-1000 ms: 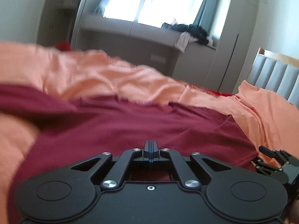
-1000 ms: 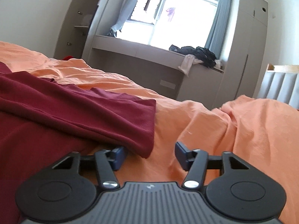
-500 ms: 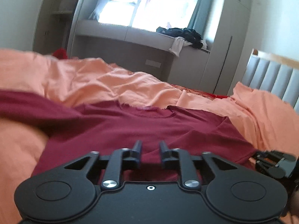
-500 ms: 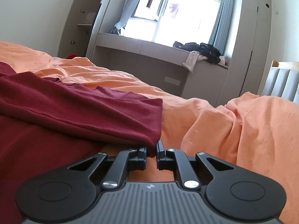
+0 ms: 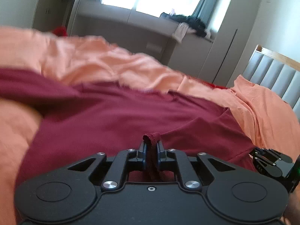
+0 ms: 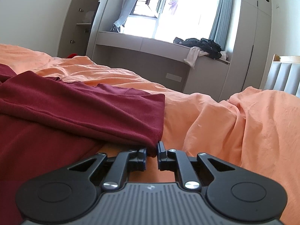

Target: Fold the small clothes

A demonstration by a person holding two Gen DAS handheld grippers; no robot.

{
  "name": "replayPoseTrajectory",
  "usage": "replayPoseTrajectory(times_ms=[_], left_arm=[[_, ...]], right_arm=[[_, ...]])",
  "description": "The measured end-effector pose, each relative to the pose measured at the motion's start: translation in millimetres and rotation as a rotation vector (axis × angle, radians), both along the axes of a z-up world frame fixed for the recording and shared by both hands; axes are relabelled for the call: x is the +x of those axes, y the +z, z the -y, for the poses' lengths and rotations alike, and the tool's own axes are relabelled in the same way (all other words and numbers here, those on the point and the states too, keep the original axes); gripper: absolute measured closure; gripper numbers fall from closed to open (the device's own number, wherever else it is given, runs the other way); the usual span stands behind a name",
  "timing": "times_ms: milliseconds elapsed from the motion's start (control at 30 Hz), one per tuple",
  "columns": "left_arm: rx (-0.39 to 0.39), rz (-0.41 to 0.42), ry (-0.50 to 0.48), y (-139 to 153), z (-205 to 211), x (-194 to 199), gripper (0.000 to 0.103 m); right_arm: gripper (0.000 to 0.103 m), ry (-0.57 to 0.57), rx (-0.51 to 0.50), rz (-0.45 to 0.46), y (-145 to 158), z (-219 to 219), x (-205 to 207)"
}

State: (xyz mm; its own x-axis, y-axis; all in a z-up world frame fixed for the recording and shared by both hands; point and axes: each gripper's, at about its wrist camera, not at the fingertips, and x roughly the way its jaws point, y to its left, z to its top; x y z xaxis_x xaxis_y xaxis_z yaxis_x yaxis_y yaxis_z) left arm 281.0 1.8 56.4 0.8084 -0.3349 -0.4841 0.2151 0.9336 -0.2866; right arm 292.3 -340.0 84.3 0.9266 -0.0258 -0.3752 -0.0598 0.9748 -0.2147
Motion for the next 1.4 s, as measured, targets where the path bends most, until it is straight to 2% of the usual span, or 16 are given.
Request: replayPoseTrajectory(times_ms=[133, 200, 267, 433, 533, 633, 667, 733, 800, 933, 1000, 1167, 1300, 1400], left_arm=[[0.145, 0.246, 0.013, 19.1, 16.9, -34.2, 0.094], [0.196, 0.297, 0.012, 23.2, 22.4, -43.6, 0.094], [0.226, 0.263, 0.005, 20.1, 24.3, -42.4, 0.094], [0.202, 0.118, -0.008, -0.6, 12.3, -29.0, 0.092], [0.181, 0.073, -0.027, -10.8, 6.8, -27.6, 0.083], [0.155, 0.057, -0.018, -13.4, -1.0, -27.9, 0.070], [0.144, 0.051, -0.015, -13.8, -3.0, -27.9, 0.065], [0.118, 0.040, -0.009, -13.9, -7.8, -26.7, 0.053], [0.101, 0.036, -0.005, -14.4, -9.8, -26.4, 0.038], [0.095, 0.054, -0.003, -13.1, -10.7, -30.3, 0.022], [0.097, 0.067, 0.008, -12.7, -13.3, -33.7, 0.015], [0.073, 0.083, 0.087, -8.3, -34.5, -36.5, 0.003], [0.055, 0.115, 0.199, 2.4, -65.7, -39.0, 0.001], [0.038, 0.125, 0.327, 9.7, -100.0, -42.5, 0.001]], right_arm=[[0.091, 0.001, -0.005, 0.009, 0.3, -0.8, -2.1], [0.091, 0.003, -0.009, 0.007, -0.5, -1.8, -2.7], [0.091, 0.001, -0.019, 0.000, -1.7, -3.2, -2.5], [0.091, 0.001, -0.018, -0.010, -1.2, -2.9, -1.4], [0.091, -0.001, -0.010, -0.023, -0.6, -1.7, -1.4], [0.089, -0.014, 0.021, -0.038, 1.0, 3.2, -2.9], [0.085, -0.018, 0.037, -0.042, 2.0, 5.2, -4.1], [0.070, -0.036, 0.061, -0.045, 4.3, 9.7, -7.4], [0.050, -0.047, 0.093, -0.040, 7.9, 14.2, -12.8], [0.030, -0.071, 0.140, -0.024, 16.5, 20.4, -22.4], [0.013, -0.075, 0.173, -0.005, 20.0, 23.0, -26.7], [0.000, -0.040, 0.231, 0.041, 21.6, 20.3, -31.4], [0.000, 0.011, 0.265, 0.088, 25.7, 7.0, -35.4], [0.000, 0.043, 0.265, 0.113, 28.4, -3.4, -39.1]])
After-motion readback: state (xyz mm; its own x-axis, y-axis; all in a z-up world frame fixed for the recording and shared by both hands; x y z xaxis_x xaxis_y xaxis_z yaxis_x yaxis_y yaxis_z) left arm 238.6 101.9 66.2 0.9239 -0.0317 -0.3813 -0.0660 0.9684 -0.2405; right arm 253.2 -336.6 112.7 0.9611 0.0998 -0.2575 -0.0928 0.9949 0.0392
